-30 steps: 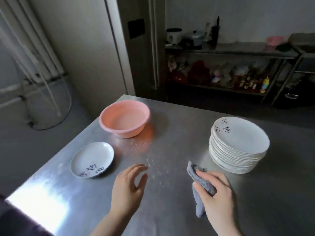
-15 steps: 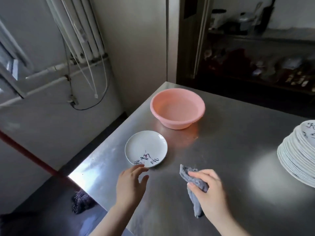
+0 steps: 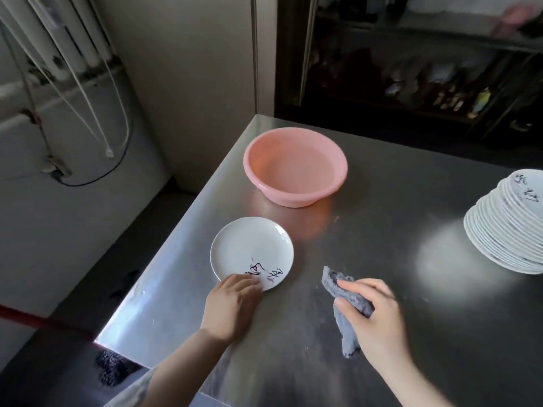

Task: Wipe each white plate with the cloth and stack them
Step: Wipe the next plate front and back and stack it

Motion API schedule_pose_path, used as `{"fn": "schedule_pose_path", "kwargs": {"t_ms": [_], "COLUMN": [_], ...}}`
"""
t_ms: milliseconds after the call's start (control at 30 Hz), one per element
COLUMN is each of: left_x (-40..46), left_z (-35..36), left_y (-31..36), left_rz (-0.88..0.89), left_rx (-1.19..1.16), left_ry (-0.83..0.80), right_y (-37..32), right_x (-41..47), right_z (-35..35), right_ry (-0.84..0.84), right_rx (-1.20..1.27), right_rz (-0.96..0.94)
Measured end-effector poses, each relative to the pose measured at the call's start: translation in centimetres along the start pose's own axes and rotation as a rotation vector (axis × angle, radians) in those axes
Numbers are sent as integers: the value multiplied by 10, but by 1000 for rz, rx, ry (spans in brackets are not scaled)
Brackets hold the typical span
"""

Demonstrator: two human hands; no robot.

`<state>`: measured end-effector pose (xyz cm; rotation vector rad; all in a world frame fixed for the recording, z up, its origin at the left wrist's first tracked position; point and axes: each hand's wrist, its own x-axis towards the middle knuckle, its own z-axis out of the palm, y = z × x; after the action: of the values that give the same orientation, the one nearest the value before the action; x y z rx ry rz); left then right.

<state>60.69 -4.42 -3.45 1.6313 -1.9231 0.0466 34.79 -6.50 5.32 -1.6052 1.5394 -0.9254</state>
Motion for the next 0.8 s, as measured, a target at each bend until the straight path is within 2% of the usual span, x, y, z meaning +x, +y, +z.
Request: {"fn": "schedule_pose_path", "kwargs": {"t_ms": [267, 333, 500, 600, 667, 800], "left_x": [5, 4, -6, -12, -19, -36], "left_z": [3, 2, 0, -2, -2, -2], "left_y": [-7, -9, -10, -6, -6, -14], "left_rz": [204, 210, 94, -77, -153, -187], "left_rx": [37, 77, 149, 130, 134, 135], "left_ry": [181, 195, 252, 302, 289, 203], "right_y": [8, 10, 8, 8, 8, 9], "right_x": [-5, -4, -2, 1, 2, 5], "right_z": [-10, -11, -9, -8, -9, -10], "right_ry": [44, 41, 24, 15, 13, 23], "right_rx": [1, -1, 3, -10, -18, -17], "right_rz": [14, 16, -12, -31, -43, -76]}}
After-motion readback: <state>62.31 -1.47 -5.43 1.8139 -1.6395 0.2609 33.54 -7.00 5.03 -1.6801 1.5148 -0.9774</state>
